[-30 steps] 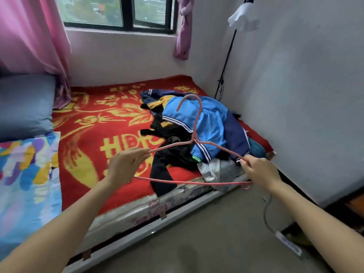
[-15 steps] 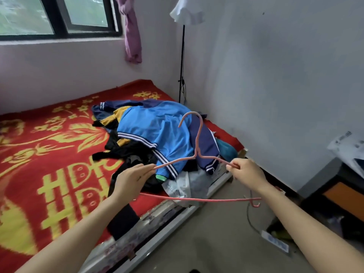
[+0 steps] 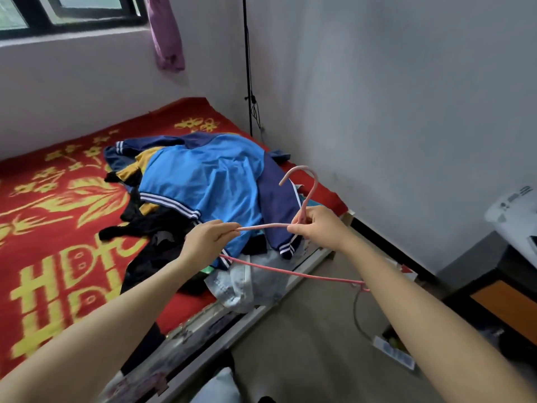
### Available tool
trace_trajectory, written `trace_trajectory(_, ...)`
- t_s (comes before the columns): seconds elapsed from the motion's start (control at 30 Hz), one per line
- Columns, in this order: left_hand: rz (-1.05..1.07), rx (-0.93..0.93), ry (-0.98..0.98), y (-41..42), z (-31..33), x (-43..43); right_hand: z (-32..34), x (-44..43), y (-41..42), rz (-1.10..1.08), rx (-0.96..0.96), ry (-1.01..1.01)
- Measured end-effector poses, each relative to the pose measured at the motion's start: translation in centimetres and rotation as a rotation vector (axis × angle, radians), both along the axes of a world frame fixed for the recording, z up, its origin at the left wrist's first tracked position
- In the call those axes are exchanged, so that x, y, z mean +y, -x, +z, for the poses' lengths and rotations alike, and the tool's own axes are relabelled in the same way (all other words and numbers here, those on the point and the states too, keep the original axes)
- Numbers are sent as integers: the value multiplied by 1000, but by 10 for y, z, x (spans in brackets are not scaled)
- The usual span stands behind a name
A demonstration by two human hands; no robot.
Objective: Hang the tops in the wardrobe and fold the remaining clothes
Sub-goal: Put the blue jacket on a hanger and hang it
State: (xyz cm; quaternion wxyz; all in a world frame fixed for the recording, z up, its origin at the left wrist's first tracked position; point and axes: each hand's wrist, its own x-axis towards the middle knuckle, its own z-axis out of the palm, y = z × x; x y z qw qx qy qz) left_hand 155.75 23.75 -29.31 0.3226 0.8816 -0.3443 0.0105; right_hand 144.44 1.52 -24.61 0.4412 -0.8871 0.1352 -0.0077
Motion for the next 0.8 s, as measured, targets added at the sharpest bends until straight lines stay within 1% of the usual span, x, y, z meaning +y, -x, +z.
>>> trace_trajectory(0.1,-18,31,-15,-8,-5,-27,-7,-23,-5,-43,18,-29)
trace_trajectory(0.2,-25,-13,-18,-23,-11,-49,-9,-45,-19,-50,35,-81)
trace_trajectory(0.3,61,-102,-56,-38,-17,-67,-11,-61,-45,-60,48,-135)
trace_trajectory(0.4,131,-116,-25,-69,-27,-91,-20,-83,-83,-136,43,-144)
trace_trajectory(0.5,203,-1,53,-109,-39,-119,-43,-119,-120,-276,84,-207)
trace_trajectory(0.57,286,101,67,-130,-53,-135,-61,-149,-139,-350,189,-279)
trace_trajectory(0.63,332,194,43,-141,-68,-145,-74,-174,-150,-400,287,-298)
trace_trajectory(0.7,357,268,17,-155,-77,-155,-81,-199,-166,-464,294,-297)
trace_trajectory(0.8,387,307,-8,-182,-80,-169,-85,-229,-190,-581,245,-295)
